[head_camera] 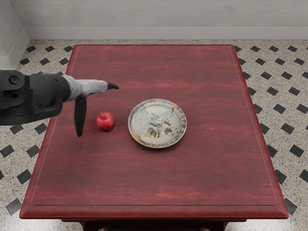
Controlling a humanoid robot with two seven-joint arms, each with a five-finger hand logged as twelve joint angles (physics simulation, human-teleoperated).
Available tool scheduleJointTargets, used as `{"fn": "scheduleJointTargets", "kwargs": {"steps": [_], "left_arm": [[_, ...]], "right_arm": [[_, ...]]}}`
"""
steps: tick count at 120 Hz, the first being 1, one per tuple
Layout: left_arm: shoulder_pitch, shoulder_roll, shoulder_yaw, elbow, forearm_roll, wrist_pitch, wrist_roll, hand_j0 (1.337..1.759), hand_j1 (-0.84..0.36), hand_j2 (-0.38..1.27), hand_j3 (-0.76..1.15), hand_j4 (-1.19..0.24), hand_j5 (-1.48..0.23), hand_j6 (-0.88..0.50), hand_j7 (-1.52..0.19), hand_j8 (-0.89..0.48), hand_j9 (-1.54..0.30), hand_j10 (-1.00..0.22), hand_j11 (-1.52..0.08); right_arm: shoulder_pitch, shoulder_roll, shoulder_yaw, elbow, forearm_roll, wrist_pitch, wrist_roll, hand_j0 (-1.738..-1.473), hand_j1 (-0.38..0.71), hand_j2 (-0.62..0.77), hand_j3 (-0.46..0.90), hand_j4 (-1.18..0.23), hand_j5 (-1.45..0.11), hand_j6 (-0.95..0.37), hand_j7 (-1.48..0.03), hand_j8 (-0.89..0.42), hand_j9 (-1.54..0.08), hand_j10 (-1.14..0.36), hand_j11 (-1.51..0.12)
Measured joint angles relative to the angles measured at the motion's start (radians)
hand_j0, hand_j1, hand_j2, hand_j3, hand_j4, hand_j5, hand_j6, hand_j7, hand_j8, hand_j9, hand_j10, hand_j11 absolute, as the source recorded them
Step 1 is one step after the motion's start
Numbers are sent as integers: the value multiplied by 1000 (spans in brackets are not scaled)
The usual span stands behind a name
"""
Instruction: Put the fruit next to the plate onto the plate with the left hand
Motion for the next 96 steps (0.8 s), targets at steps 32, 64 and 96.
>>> {"fn": "scheduleJointTargets", "kwargs": {"steps": [32, 64, 96], "left_arm": [[54, 0, 0, 4, 20, 70, 0, 1658, 201, 26, 0, -127, -162, -128, -162, -128, -161, -127, -161], [114, -66, 6, 64, 79, 118, 0, 1658, 130, 39, 0, -187, -239, -188, -239, -187, -239, -186, -238], [169, -138, 15, 129, 120, 124, 0, 1658, 114, 41, 0, -200, -257, -201, -257, -201, -257, -200, -256]], "right_arm": [[0, 0, 0, 0, 0, 0, 0, -1658, -331, -3, 0, -15, -20, -15, -20, -15, -20, -15, -20], [0, 0, 0, 0, 0, 0, 0, -1658, -331, -3, 0, -15, -20, -15, -20, -15, -20, -15, -20], [0, 0, 1, 0, 0, 0, 0, -1658, -331, -3, 0, -15, -20, -15, -20, -15, -20, -15, -20]]}}
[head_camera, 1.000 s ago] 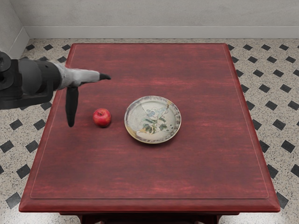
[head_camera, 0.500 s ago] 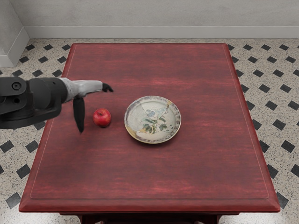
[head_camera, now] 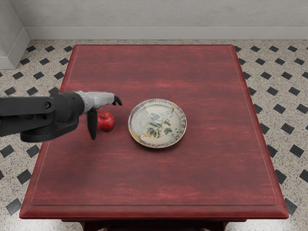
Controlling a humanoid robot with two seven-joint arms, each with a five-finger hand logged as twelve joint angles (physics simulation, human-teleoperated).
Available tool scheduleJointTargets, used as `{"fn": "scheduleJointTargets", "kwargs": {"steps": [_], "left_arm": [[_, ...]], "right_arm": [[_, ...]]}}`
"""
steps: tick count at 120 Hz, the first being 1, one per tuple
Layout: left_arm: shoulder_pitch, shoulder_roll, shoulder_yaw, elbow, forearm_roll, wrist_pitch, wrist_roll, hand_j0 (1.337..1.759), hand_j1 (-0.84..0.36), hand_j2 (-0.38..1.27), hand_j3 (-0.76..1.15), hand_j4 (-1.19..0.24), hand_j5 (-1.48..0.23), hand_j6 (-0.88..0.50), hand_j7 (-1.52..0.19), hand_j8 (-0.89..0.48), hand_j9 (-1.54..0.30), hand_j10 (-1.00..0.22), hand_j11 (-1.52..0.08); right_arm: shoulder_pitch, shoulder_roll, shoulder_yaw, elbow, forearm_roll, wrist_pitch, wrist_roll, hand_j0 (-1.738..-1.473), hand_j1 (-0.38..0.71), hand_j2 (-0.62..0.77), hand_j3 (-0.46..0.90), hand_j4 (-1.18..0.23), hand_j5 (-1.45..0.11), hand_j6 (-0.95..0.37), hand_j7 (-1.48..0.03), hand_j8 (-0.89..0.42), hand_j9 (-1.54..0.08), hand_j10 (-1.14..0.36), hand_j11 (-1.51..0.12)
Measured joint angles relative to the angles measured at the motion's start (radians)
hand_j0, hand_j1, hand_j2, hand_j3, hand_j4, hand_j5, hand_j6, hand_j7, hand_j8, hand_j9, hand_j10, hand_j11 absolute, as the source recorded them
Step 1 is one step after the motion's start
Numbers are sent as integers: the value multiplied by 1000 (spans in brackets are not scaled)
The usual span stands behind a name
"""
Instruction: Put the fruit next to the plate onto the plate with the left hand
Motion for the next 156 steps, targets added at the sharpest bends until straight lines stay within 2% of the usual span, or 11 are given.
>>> {"fn": "scheduleJointTargets", "kwargs": {"steps": [20, 91, 99, 112, 128, 156], "left_arm": [[16, 4, 3, 26, 31, 8, 0, 1658, 106, 43, 0, -207, -266, -208, -265, -208, -265, -207, -265], [79, -5, 2, 48, 129, 83, 0, 1658, 64, 50, 0, -243, -312, -244, -312, -243, -311, -242, -311], [80, -51, 4, 56, 131, 83, 0, 1658, 55, 52, 0, -250, -321, -251, -321, -251, -321, -250, -321], [87, -53, 7, 67, 132, 83, 0, 1658, 42, 54, 0, -261, -335, -262, -335, -261, -335, -260, -335], [95, -52, 8, 71, 133, 83, 0, 1658, -9, 62, 0, -303, -390, -303, -390, -303, -390, -302, -390], [105, -48, 6, 73, 133, 84, 0, 1658, -164, 89, 0, -432, -559, -431, -559, -432, -558, -432, -558]], "right_arm": [[0, 0, 0, 0, 0, 0, 0, -1658, -331, -3, 0, -15, -20, -15, -20, -15, -20, -15, -20], [0, 0, 0, 0, 0, 0, 0, -1658, -331, -3, 0, -15, -20, -15, -20, -15, -20, -15, -20], [0, 0, 0, 0, 0, 0, 0, -1658, -331, -3, 0, -15, -20, -15, -20, -15, -20, -15, -20], [0, 0, 0, 0, 0, 0, 0, -1658, -331, -3, 0, -15, -20, -15, -20, -15, -20, -15, -20], [0, 0, 0, 0, 0, 0, 0, -1658, -331, -3, 0, -15, -20, -15, -20, -15, -20, -15, -20], [0, 0, 0, 0, 0, 0, 0, -1658, -331, -3, 0, -15, -20, -15, -20, -15, -20, -15, -20]]}}
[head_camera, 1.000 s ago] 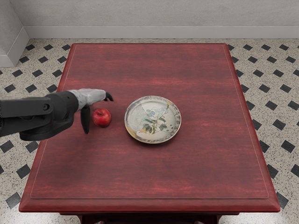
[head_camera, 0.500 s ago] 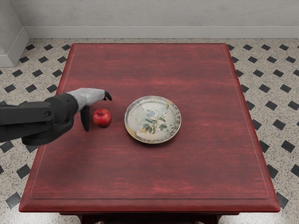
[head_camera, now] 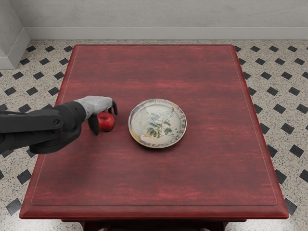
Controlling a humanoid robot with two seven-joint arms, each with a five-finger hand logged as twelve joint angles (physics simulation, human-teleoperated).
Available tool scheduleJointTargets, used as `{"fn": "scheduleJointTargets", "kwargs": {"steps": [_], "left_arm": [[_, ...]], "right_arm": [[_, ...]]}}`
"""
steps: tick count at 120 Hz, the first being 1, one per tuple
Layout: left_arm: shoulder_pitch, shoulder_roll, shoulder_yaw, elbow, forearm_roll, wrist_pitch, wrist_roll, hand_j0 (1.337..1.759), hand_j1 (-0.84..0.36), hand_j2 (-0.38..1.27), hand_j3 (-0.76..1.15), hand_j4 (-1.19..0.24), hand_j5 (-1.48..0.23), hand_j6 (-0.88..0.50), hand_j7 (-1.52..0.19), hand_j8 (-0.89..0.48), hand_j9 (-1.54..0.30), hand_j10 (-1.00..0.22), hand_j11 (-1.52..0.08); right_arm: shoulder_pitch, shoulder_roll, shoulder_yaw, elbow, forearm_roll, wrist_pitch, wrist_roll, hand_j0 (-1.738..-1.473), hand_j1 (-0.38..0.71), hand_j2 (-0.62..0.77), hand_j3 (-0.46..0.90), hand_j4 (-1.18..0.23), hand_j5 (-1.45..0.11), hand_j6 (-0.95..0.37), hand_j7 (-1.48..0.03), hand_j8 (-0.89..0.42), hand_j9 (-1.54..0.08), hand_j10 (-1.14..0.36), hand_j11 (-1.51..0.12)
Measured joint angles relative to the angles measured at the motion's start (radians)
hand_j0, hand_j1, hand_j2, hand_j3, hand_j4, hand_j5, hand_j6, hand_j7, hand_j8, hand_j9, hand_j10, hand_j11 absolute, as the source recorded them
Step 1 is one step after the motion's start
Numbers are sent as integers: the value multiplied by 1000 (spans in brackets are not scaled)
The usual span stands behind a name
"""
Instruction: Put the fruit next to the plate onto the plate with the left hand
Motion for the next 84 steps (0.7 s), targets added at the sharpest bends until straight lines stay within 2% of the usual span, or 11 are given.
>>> {"fn": "scheduleJointTargets", "kwargs": {"steps": [12, 35, 39, 45, 53, 56, 68, 84], "left_arm": [[2, 0, -1, 0, 0, 1, 0, 1658, -235, 105, 0, -493, -636, -455, -638, -493, -637, -492, -637], [5, 1, 0, 0, 1, 18, 0, 1657, -277, 298, 0, -584, -752, -474, -757, -505, -760, -579, -760], [17, 1, 0, 0, 5, 20, 0, 1655, -273, 249, 0, -611, -759, -496, -782, -517, -789, -594, -788], [21, 3, -1, 1, 7, 20, 1, 1650, -268, 220, 0, -605, -796, -424, -829, -486, -837, -605, -836], [26, 4, -1, 2, 6, 23, 0, 1649, -327, 354, 0, -566, -831, -375, -863, -438, -874, -625, -873], [26, 6, -1, 2, 5, 22, 1, 1647, -383, 501, 0, -530, -867, -330, -891, -407, -901, -632, -900], [26, 11, -1, 3, -5, 21, 1, 1647, -381, 429, 0, -464, -953, -277, -954, -463, -961, -681, -961], [22, 16, -7, 3, -18, 20, 0, 1645, -359, 385, 0, -432, -1040, -250, -1012, -422, -1023, -721, -1025]], "right_arm": [[0, 0, 0, 0, 0, 0, 0, -1658, -331, -3, 0, -15, -20, -15, -20, -15, -20, -15, -20], [0, 0, 1, 0, 0, 0, 0, -1658, -331, -3, 0, -15, -20, -15, -20, -15, -20, -15, -20], [0, 0, 0, 0, 0, 0, 0, -1658, -331, -3, 0, -15, -20, -15, -20, -15, -20, -15, -20], [0, 0, 0, 0, 0, 0, 0, -1658, -331, -3, 0, -15, -20, -15, -20, -15, -20, -15, -20], [1, 0, 1, 0, 0, 0, 0, -1658, -331, -3, 0, -15, -20, -15, -20, -15, -20, -15, -20], [0, 0, 1, 0, 0, 0, 0, -1658, -331, -3, 0, -15, -20, -15, -20, -15, -20, -15, -20], [0, 0, 1, 1, 0, 0, 0, -1658, -331, -3, 0, -15, -20, -15, -20, -15, -20, -15, -20], [1, 0, 1, 0, 0, 0, 0, -1658, -331, -3, 0, -15, -20, -15, -20, -15, -20, -15, -20]]}}
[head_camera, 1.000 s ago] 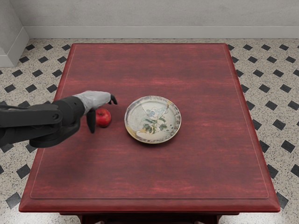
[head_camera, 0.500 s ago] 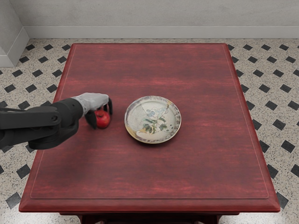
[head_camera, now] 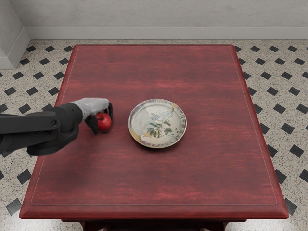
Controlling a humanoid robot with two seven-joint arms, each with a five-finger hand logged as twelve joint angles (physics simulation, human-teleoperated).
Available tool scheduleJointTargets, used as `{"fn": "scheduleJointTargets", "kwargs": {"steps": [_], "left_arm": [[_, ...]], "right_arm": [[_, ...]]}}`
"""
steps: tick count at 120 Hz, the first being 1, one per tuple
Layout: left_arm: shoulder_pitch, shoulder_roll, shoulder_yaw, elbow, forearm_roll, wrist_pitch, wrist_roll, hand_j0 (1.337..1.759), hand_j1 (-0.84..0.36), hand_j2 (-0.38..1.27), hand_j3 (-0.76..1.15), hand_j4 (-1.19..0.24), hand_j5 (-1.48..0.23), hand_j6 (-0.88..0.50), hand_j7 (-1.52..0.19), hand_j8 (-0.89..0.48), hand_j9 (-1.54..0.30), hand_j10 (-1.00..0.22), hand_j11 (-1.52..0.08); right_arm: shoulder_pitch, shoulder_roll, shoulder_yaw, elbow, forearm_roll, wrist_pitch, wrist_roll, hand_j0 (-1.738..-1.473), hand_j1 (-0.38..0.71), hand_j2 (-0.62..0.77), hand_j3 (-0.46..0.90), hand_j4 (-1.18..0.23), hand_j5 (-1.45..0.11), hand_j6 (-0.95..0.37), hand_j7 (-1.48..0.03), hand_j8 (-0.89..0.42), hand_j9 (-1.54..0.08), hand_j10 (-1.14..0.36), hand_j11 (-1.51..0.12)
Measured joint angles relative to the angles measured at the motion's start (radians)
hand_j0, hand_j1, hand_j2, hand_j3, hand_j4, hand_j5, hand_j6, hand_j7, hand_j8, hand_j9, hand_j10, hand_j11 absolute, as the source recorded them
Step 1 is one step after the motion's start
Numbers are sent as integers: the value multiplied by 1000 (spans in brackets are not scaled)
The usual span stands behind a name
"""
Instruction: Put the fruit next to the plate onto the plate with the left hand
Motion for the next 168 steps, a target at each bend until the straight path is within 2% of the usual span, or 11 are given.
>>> {"fn": "scheduleJointTargets", "kwargs": {"steps": [25, 38, 64, 73, 80, 86, 90, 113, 136, 161, 168], "left_arm": [[-17, 20, -21, 3, -23, -6, 2, 1646, -322, 394, 0, -441, -1098, -257, -1053, -387, -1052, -755, -1051], [-45, 20, -44, 4, -32, -10, 1, 1648, -249, 285, 0, -488, -1082, -325, -1048, -438, -1052, -765, -1051], [-112, 11, -67, 4, -67, -14, 1, 1651, -346, 531, 0, -452, -1111, -289, -1064, -393, -1048, -775, -1047], [-145, 6, -78, 4, -84, -15, 1, 1651, -349, 491, 0, -441, -1114, -281, -1062, -400, -1050, -774, -1051], [-162, -10, -84, 3, -99, -15, 0, 1651, -338, 513, 0, -452, -1118, -287, -1063, -410, -1050, -774, -1051], [-167, -40, -91, 3, -112, -15, 0, 1651, -330, 454, 0, -447, -1119, -280, -1062, -403, -1051, -774, -1052], [-167, -65, -97, 3, -120, -14, 0, 1651, -330, 500, 0, -462, -1120, -296, -1061, -416, -1050, -775, -1051], [-186, -145, -121, 3, -159, -12, 0, 1653, -261, 400, 0, -509, -1115, -333, -1071, -460, -1044, -779, -1046], [-169, -203, -130, 18, -175, -8, 0, 1654, -197, 352, 0, -578, -1100, -396, -1085, -495, -1042, -779, -1044], [-127, -206, -125, 25, -172, -5, 0, 1655, -318, 601, 0, -574, -1083, -394, -1062, -513, -1038, -781, -1039], [-113, -207, -125, 25, -168, -3, 0, 1655, -312, 607, 0, -588, -1073, -405, -1055, -525, -1037, -780, -1039]], "right_arm": [[0, 0, 0, 0, 0, 0, 0, -1658, -331, -3, 0, -15, -19, -15, -20, -15, -19, -15, -20], [0, 0, 0, 0, 0, 0, 0, -1658, -331, -3, 0, -15, -19, -15, -20, -14, -19, -14, -20], [0, 0, 0, 0, 0, 0, 0, -1658, -331, -3, 0, -15, -19, -15, -20, -14, -19, -14, -20], [0, 0, 0, 0, 0, 0, 0, -1658, -331, -3, 0, -15, -19, -15, -20, -15, -19, -15, -20], [0, 0, 0, 0, 0, 0, 0, -1658, -331, -3, 0, -15, -19, -15, -20, -15, -19, -15, -20], [0, 0, 0, 0, 0, 0, 0, -1658, -331, -3, 0, -15, -19, -15, -20, -15, -19, -15, -20], [0, 0, 0, 0, 0, 0, 0, -1658, -331, -3, 0, -15, -19, -15, -20, -15, -19, -15, -20], [0, 0, 0, 0, 0, 0, 0, -1658, -331, -3, 0, -15, -19, -15, -20, -15, -19, -15, -20], [0, 0, 0, 0, 0, 0, 0, -1658, -331, -3, 0, -15, -19, -15, -20, -15, -19, -15, -20], [1, 0, 0, 0, 0, 0, 0, -1658, -331, -3, 0, -15, -19, -15, -20, -15, -20, -15, -20], [1, 0, 0, 0, 0, 0, 0, -1658, -331, -3, 0, -15, -19, -15, -20, -15, -20, -15, -20]]}}
